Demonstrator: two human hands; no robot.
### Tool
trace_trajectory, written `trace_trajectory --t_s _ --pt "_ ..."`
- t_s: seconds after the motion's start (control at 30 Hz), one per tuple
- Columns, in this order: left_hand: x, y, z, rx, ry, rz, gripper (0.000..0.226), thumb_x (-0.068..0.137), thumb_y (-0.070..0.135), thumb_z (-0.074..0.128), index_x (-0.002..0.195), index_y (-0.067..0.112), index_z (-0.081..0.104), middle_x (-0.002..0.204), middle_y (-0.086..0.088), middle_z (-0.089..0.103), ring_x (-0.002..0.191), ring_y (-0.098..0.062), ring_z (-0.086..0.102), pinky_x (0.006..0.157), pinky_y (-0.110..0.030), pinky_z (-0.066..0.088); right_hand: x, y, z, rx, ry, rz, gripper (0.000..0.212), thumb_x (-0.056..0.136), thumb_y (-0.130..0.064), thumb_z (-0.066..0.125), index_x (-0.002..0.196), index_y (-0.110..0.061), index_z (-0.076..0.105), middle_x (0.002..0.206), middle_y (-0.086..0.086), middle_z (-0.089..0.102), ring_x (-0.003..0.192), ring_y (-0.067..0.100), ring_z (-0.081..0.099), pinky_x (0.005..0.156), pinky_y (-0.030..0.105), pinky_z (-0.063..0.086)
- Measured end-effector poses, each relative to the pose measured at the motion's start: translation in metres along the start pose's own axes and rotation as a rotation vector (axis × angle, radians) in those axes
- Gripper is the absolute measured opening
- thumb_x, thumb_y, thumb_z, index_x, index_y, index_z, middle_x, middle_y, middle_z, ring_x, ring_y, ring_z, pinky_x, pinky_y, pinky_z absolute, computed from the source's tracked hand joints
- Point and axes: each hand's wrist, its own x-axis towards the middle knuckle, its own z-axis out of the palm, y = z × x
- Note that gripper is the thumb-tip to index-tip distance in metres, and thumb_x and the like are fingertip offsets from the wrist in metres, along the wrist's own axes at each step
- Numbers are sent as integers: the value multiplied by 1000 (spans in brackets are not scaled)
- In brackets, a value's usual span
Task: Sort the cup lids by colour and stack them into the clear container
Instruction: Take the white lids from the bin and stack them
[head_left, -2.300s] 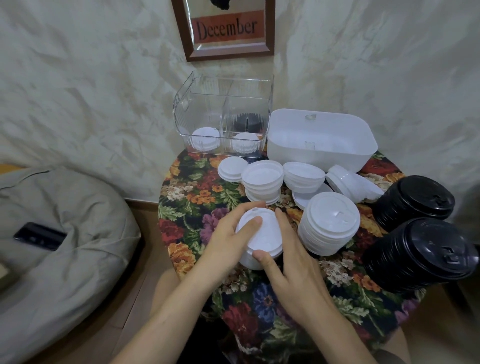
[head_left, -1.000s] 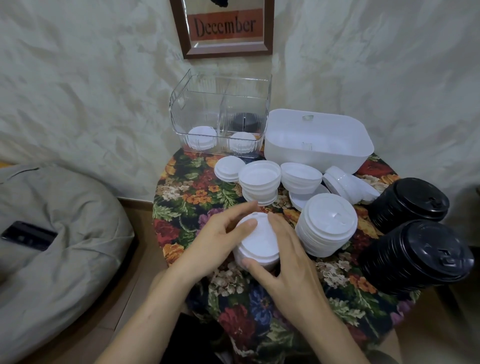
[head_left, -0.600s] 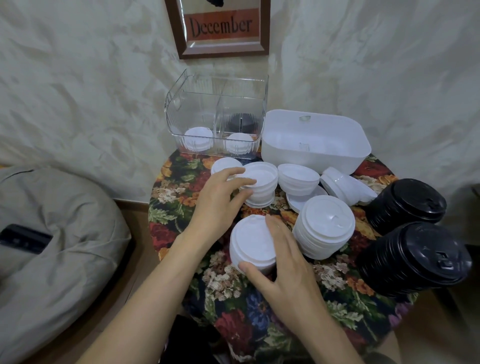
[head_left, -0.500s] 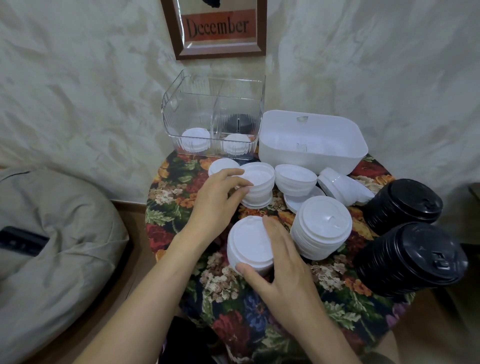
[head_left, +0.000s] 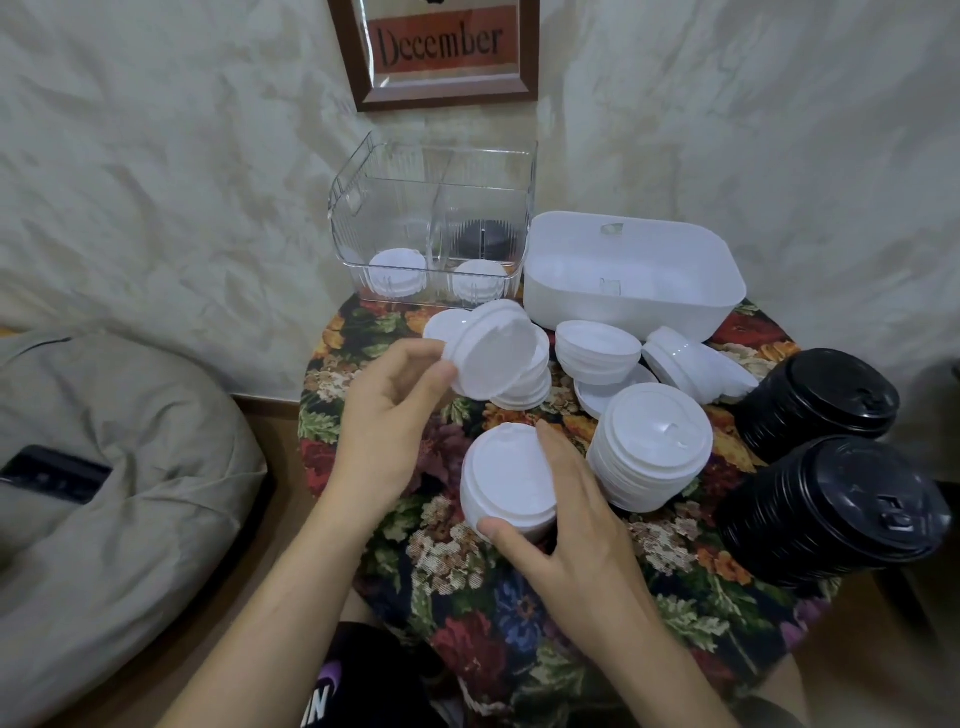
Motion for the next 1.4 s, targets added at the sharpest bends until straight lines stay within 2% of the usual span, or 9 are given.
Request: trace_trajectory --t_s 0.1,0.23,0.4,0.6,0.8,0.9,1.0,1.17,1.4 --pt "-14 0 -4 -156 36 -126 16 100 14 60 113 12 68 99 -6 79 90 -28 77 79 -36 63 1 -2 -2 25 1 38 98 80 -78 56 149 -62 -12 147 -54 -4 130 -35 -5 102 -4 7" --pt "-25 -2 -11 -308 14 -284 34 98 23 57 132 22 63 113 -5 77 93 -26 77 78 -32 62 0 -5 -4 39 -10 75 111 79 -78 59 148 -58 -25 166 -31 4 137 -23 3 111 15 18" --pt "-26 -2 -17 -372 10 -330 42 103 13 53 141 31 55 110 -2 74 96 -20 75 75 -30 61 0 -4 -5 45 -19 67 112 78 -79 58 151 -56 -23 163 -34 6 129 -35 -5 112 16 17" --pt "-34 -1 -21 -486 -38 -362 51 99 9 53 148 24 48 131 -3 71 112 -24 72 78 -29 61 1 -4 -4 50 -8 65 113 78 -79 59 152 -55 -23 165 -31 7 138 -21 6 112 18 20" --pt "-48 -8 -17 -170 -147 -310 62 85 20 69 144 29 52 89 -1 69 78 -10 61 66 -23 51 1 -2 -4 52 -5 45 111 79 -79 60 150 -59 -24 163 -37 3 134 -31 -1 111 13 18" --pt "-50 -10 -23 -24 -279 -289 69 85 23 75 147 32 48 81 -5 64 74 -10 58 72 -20 48 0 -3 -4 45 14 16 104 81 -76 61 148 -64 -19 152 -47 2 131 -35 -2 101 -4 12" --pt "-51 -12 -27 89 -384 -250 68 84 33 83 144 36 53 82 -4 70 78 -14 61 78 -23 49 0 -2 -3 21 24 -6 97 83 -73 62 150 -64 -8 146 -53 0 131 -36 -2 96 -7 13" --pt "-47 -16 -25 197 -348 -237 63 63 53 88 120 52 60 93 5 66 79 -14 58 77 -35 50 -1 0 -4 49 15 15 102 80 -79 61 158 -54 1 149 -52 3 133 -33 1 109 15 23" --pt "-43 -8 -27 224 -434 -223 51 75 54 78 121 44 59 119 16 65 97 -14 65 88 -42 55 -3 4 -3 104 45 15 85 89 -76 47 157 -55 1 143 -61 1 134 -34 4 102 -3 14"
